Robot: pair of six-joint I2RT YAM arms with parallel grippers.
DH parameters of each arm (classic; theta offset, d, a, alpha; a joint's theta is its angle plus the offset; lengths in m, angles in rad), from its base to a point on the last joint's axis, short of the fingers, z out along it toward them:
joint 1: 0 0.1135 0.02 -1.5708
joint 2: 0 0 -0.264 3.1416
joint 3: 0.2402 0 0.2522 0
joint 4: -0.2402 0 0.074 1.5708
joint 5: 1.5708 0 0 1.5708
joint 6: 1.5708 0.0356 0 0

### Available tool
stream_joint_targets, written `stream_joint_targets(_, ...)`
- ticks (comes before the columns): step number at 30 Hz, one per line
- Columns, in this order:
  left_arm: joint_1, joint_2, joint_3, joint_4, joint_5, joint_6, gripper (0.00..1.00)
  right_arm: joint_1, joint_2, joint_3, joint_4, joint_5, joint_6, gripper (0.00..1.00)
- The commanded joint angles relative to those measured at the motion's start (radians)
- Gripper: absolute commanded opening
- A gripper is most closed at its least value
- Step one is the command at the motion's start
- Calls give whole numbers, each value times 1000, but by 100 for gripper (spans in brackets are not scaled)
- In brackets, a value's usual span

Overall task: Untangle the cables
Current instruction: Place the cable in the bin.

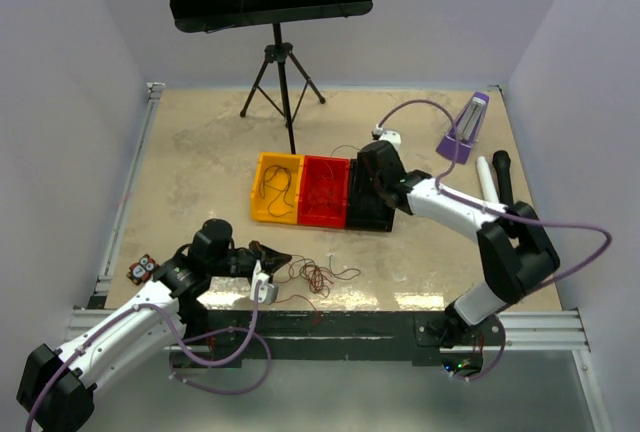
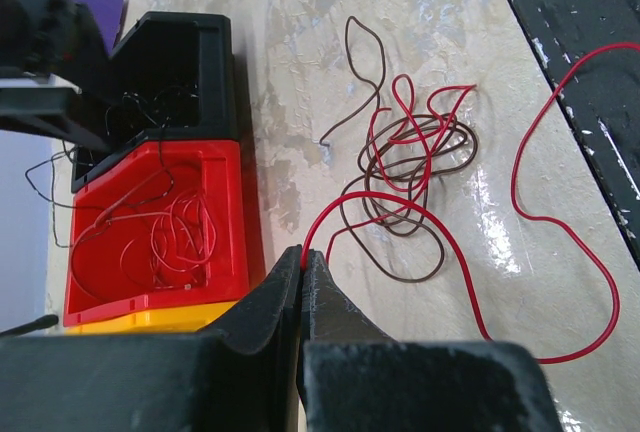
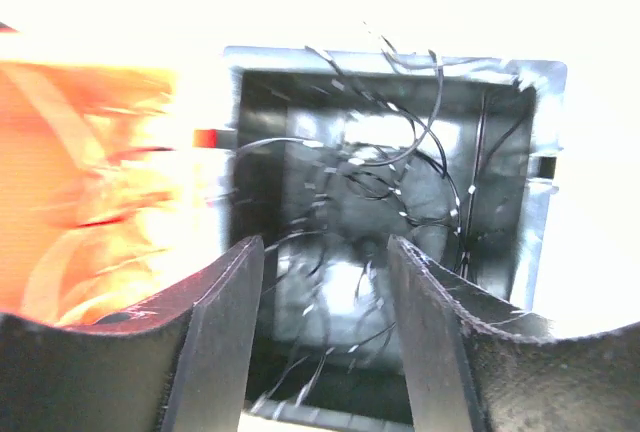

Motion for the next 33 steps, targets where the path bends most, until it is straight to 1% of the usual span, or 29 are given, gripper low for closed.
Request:
stream_joint_targets(1, 8, -8, 34, 0, 11, 28, 0, 0, -117, 65, -65, -39, -21, 58)
stream_joint_targets(5, 10, -8, 35, -3, 11, 28, 0, 0, -167, 95, -94, -59, -36, 58)
stream_joint_targets(8, 8, -6, 35, -9, 11, 31, 0, 2, -169, 164, -105, -64, -79, 59)
stream_joint_targets(11, 10, -8, 34, -3, 11, 32, 0, 0, -122, 233, -108, -86, -102, 61)
stream_joint_targets(14, 13, -11, 32, -3, 9, 32, 0, 2, -60, 284, -122, -128, -84, 61)
stream_joint_targets(17, 16, -13, 34, -5, 3, 35, 0, 6, -43, 278, -82, -200, -56, 61)
stream_joint_targets(20, 16, -11, 34, -9, -2, 46, 0, 19, -29, 284, -80, -237, -30, 61)
stream_joint_targets(24, 16, -13, 32, -2, 0, 49, 0, 20, -34, 252, -59, -279, 7, 60)
stream_joint_targets(28, 17, -17, 29, 0, 1, 49, 0, 20, -26, 230, -34, -285, 30, 59)
stream_joint_targets(33, 16, -19, 37, -17, -8, 55, 0, 20, -26, 226, -45, -270, 50, 56)
